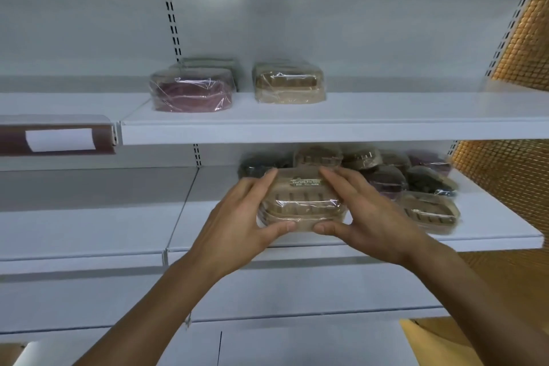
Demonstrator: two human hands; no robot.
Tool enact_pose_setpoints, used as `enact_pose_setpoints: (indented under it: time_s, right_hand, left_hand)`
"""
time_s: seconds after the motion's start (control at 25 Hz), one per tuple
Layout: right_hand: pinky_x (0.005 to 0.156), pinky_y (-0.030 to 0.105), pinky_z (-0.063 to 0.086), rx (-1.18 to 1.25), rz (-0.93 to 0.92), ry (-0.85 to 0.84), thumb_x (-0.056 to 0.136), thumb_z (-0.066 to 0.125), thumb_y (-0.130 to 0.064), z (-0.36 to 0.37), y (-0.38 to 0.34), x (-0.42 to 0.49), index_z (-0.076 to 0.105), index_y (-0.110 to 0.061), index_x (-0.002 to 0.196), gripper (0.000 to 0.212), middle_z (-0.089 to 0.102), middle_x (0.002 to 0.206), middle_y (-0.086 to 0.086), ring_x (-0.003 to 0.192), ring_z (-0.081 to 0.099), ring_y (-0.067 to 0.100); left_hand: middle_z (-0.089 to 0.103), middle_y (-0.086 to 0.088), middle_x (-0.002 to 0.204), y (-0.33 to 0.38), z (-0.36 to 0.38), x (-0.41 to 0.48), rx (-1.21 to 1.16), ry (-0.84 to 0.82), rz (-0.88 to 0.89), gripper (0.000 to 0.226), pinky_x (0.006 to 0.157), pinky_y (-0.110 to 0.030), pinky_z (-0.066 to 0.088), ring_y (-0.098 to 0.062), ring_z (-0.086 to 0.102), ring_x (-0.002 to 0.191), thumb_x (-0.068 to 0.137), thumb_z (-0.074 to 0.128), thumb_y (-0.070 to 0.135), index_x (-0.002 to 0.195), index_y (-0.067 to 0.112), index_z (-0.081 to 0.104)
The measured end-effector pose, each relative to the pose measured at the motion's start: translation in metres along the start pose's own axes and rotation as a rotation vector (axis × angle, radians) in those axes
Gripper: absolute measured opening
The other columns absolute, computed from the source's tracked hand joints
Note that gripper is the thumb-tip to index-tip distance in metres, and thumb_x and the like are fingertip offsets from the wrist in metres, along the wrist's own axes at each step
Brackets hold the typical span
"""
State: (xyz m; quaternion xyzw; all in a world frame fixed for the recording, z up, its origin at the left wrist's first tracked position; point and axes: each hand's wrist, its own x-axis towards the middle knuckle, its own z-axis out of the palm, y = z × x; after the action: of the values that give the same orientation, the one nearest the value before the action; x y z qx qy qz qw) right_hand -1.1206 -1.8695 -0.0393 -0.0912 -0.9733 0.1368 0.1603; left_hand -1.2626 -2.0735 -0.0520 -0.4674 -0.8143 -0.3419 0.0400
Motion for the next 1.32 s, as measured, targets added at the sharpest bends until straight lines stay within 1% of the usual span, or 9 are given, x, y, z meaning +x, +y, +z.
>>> enact_pose_setpoints:
  time_s: [0.08, 0.24, 0.44, 0.6, 0.68, 0.88, 1.04, 1.16, 1.32]
  right_hand:
    - [0.104, 0.019, 0.031, -0.025, -0.033, 0.039, 0.08, 0.059, -0.069, -0.024, -0.015, -0.004, 0.012, -0.037, 0.155, 0.094, 0.017, 0.155, -0.015, 0.137, 0.029, 0.005]
    - [0.112, 0.033, 0.035, -0.04, -0.074, 0.14, 0.074, 0.056, -0.074, -0.065, -0.036, -0.003, 0.016, -0.045, 0.152, 0.092, 0.024, 0.155, -0.014, 0.138, 0.032, 0.007]
    - [0.101, 0.02, 0.032, -0.013, -0.08, 0.233, 0.079, 0.061, -0.067, -0.089, -0.039, 0.031, 0.023, -0.042, 0.151, 0.086, 0.034, 0.151, -0.014, 0.13, 0.039, 0.003]
    - [0.099, 0.021, 0.032, -0.021, -0.049, 0.232, 0.082, 0.065, -0.06, -0.093, -0.03, 0.066, 0.028, -0.035, 0.152, 0.083, 0.039, 0.151, -0.008, 0.129, 0.043, 0.009]
    - [0.099, 0.02, 0.032, -0.031, -0.046, 0.222, 0.084, 0.064, -0.058, -0.093, -0.026, 0.082, 0.029, -0.032, 0.152, 0.081, 0.04, 0.152, -0.006, 0.132, 0.043, 0.012]
    - [0.093, 0.024, 0.035, 0.068, 0.002, 0.186, 0.09, 0.06, -0.053, -0.08, -0.015, 0.112, 0.023, -0.031, 0.153, 0.077, 0.042, 0.15, -0.004, 0.127, 0.048, 0.016]
    - [0.089, 0.03, 0.038, 0.115, 0.1, 0.224, 0.092, 0.057, -0.054, -0.069, -0.012, 0.13, 0.015, -0.032, 0.153, 0.077, 0.044, 0.149, -0.004, 0.124, 0.051, 0.019]
    - [0.095, 0.039, 0.041, 0.075, 0.165, 0.207, 0.09, 0.052, -0.062, -0.064, -0.009, 0.144, 0.009, -0.034, 0.154, 0.082, 0.043, 0.15, -0.002, 0.128, 0.049, 0.025]
    - [0.101, 0.047, 0.039, -0.022, 0.251, 0.183, 0.089, 0.047, -0.068, -0.06, -0.009, 0.155, 0.002, -0.036, 0.154, 0.085, 0.045, 0.148, 0.003, 0.129, 0.045, 0.033]
  left_hand:
    - [0.036, 0.027, 0.139, 0.013, -0.022, -0.003, 0.012, 0.033, 0.042, 0.089, 0.097, -0.014, 0.03, 0.004, 0.038, 0.126, 0.08, 0.067, 0.063, 0.153, 0.046, 0.02]
    - [0.042, 0.024, 0.137, 0.035, -0.063, 0.0, 0.021, 0.127, 0.119, 0.087, 0.098, -0.017, 0.033, 0.002, 0.041, 0.124, 0.076, 0.069, 0.065, 0.15, 0.048, 0.027]
    - [0.047, 0.014, 0.143, 0.045, -0.09, 0.038, 0.061, 0.216, 0.167, 0.08, 0.104, -0.026, 0.037, -0.007, 0.043, 0.13, 0.078, 0.071, 0.062, 0.148, 0.044, 0.036]
    - [0.051, 0.007, 0.145, 0.037, -0.09, 0.075, 0.152, 0.203, 0.197, 0.075, 0.101, -0.027, 0.038, -0.014, 0.046, 0.131, 0.085, 0.068, 0.058, 0.149, 0.034, 0.038]
    - [0.05, 0.003, 0.145, 0.029, -0.086, 0.093, 0.215, 0.191, 0.186, 0.073, 0.102, -0.033, 0.041, -0.019, 0.048, 0.131, 0.087, 0.063, 0.059, 0.149, 0.032, 0.036]
    - [0.046, -0.008, 0.142, 0.018, -0.071, 0.122, 0.285, 0.21, 0.141, 0.067, 0.097, -0.04, 0.042, -0.028, 0.047, 0.128, 0.096, 0.056, 0.048, 0.153, 0.025, 0.029]
    - [0.035, -0.01, 0.152, 0.013, -0.062, 0.134, 0.229, 0.207, 0.117, 0.066, 0.1, -0.042, 0.041, -0.032, 0.043, 0.133, 0.1, 0.054, 0.038, 0.155, 0.022, 0.022]
    - [0.03, -0.007, 0.156, 0.01, -0.057, 0.133, 0.162, 0.24, 0.102, 0.067, 0.101, -0.041, 0.041, -0.029, 0.041, 0.135, 0.101, 0.053, 0.034, 0.157, 0.024, 0.018]
    - [0.036, -0.008, 0.151, 0.006, -0.053, 0.13, 0.149, 0.331, 0.131, 0.061, 0.091, -0.042, 0.049, -0.029, 0.053, 0.122, 0.1, 0.053, 0.029, 0.154, 0.024, 0.027]
